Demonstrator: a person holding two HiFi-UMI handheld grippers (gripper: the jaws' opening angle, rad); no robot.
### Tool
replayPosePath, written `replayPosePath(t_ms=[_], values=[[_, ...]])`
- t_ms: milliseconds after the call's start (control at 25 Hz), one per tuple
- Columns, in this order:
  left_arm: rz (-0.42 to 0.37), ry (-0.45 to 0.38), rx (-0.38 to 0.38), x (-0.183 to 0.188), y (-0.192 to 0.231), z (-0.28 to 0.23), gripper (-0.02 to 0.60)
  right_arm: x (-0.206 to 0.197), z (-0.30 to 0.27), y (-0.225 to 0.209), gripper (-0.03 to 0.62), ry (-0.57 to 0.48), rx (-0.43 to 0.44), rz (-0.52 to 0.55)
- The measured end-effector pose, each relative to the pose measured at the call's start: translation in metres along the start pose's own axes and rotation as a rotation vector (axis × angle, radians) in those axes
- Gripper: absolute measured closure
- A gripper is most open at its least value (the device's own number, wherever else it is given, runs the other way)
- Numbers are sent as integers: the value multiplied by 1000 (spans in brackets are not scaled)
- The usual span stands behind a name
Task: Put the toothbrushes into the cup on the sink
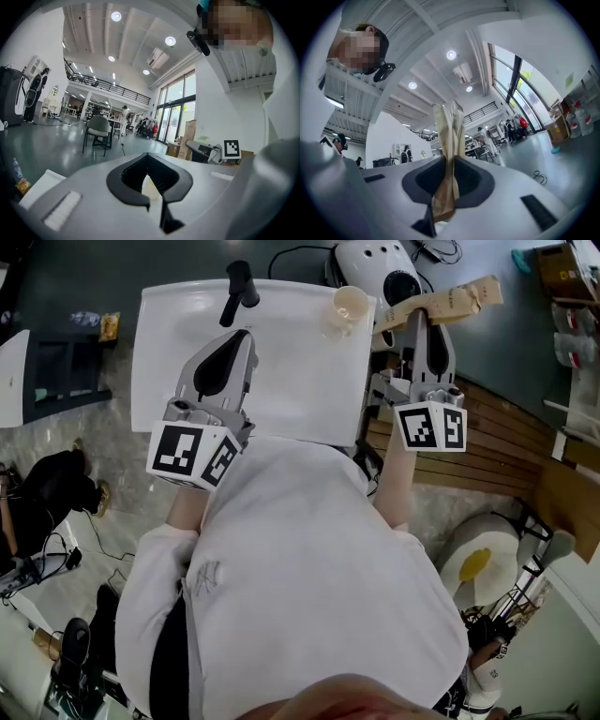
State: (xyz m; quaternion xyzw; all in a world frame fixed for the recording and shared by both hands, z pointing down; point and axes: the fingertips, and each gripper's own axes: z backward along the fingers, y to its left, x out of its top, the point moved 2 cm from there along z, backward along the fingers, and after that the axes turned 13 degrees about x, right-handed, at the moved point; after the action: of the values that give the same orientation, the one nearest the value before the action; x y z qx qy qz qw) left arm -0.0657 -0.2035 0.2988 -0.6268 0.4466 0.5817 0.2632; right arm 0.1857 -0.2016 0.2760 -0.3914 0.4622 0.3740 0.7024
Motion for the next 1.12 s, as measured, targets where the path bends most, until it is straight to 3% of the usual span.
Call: replayPosePath(t_ms=[480, 1120], values=[[11, 30, 34, -5, 14, -15, 584, -27, -32, -23, 542, 36, 30, -23], [15, 75, 99, -16, 37, -22, 584, -103, -57, -48, 542, 138, 50, -70]])
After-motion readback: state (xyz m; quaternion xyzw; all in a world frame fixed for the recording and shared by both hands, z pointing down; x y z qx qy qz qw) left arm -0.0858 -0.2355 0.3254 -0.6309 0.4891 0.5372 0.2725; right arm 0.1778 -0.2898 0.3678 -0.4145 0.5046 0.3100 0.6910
